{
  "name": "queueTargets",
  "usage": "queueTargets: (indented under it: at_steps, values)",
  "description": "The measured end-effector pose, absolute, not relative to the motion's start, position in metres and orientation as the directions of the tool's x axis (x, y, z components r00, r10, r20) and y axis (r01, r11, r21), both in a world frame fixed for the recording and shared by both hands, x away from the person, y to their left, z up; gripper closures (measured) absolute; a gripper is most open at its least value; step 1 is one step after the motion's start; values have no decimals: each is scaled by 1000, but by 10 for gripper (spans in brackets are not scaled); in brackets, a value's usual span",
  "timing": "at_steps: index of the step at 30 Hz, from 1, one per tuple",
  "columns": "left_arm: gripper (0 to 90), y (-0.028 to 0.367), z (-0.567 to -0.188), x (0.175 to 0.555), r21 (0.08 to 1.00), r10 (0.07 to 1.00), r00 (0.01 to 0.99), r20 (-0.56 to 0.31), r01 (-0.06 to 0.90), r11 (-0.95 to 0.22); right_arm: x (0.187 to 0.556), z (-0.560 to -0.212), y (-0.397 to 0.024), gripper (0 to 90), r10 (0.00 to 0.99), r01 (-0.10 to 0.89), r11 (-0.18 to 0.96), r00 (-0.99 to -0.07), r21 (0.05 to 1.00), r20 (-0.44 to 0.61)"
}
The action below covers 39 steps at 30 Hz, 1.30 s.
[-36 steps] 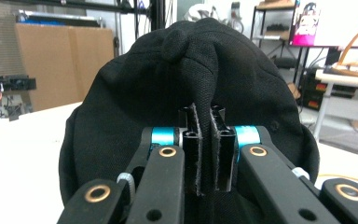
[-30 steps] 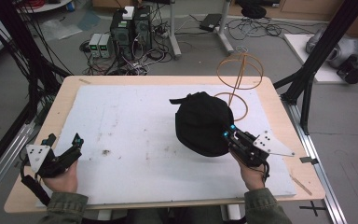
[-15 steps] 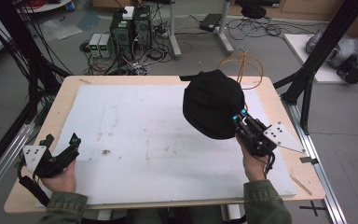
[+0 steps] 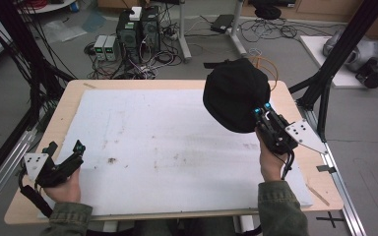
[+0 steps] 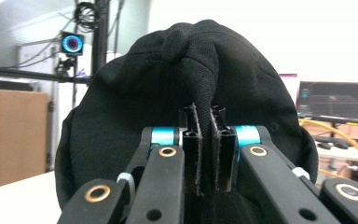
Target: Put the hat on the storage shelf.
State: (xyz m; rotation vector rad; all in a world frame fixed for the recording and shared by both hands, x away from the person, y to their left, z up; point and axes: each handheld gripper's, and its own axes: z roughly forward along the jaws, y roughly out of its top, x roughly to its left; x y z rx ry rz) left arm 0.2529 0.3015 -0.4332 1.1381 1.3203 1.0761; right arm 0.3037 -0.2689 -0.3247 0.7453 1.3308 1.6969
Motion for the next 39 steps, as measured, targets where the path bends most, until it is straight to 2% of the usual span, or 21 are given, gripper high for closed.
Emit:
queueTargets:
  at_steps: [15, 26, 39]
  values:
    - [182, 304, -435, 254, 986, 988, -12, -154, 59, 155, 327, -305, -267, 856, 932, -287, -13, -351, 958, -93]
    - [182, 300, -433, 254, 986, 987, 8, -157, 54, 157, 350, -302, -272, 856, 966, -267, 10, -246, 964, -78]
    - [182, 299, -433, 251, 987, 988, 11, -153, 54, 153, 386, -284, -269, 858, 977, -226, 63, -185, 972, -106]
